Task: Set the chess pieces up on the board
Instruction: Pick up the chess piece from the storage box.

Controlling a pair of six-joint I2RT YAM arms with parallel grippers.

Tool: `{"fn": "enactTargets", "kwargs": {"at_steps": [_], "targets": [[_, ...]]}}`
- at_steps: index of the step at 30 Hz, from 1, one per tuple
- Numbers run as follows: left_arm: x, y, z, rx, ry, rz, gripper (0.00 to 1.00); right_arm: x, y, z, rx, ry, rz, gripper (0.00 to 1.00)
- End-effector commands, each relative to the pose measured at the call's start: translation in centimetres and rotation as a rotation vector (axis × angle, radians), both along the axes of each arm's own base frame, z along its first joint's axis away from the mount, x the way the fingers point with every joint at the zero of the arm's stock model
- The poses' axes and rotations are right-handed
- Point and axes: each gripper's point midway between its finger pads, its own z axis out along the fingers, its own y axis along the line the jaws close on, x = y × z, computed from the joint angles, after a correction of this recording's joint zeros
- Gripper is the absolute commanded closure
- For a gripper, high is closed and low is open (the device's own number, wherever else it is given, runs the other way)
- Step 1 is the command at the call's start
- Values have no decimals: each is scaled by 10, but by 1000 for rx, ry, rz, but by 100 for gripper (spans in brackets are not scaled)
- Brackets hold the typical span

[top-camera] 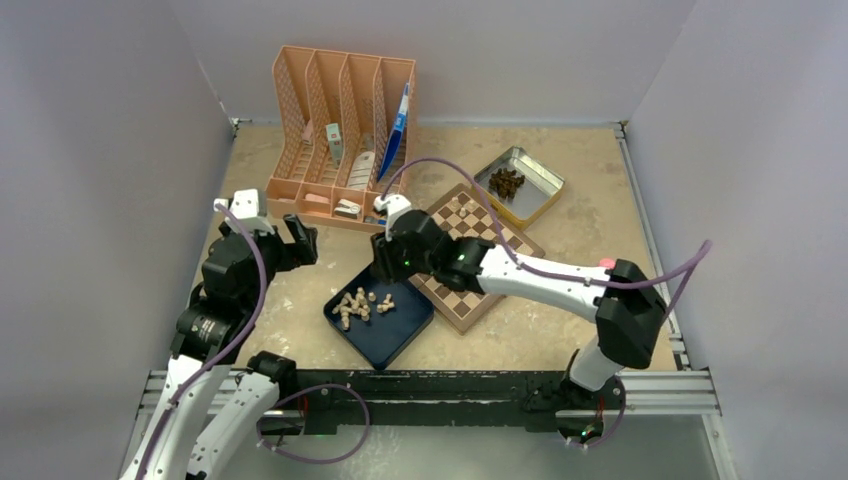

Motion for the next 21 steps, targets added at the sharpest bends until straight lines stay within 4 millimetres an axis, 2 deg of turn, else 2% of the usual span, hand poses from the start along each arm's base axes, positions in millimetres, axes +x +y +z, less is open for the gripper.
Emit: {"fn": "enactTargets", "kwargs": {"at_steps": [1,7,12,21], "targets": [[0,2,10,-11,-43,11,16,-14,36,-9,42,5,44,58],[-5,6,16,-18,-68,24,16,-21,63,-37,-29,13,55,59],[-11,8,25,-35,-111,27,16,-17,65,-63,-97,16,32,60],[-11,8,25,-32,-109,25,16,-15,72,-76,-119,25,36,63]]}}
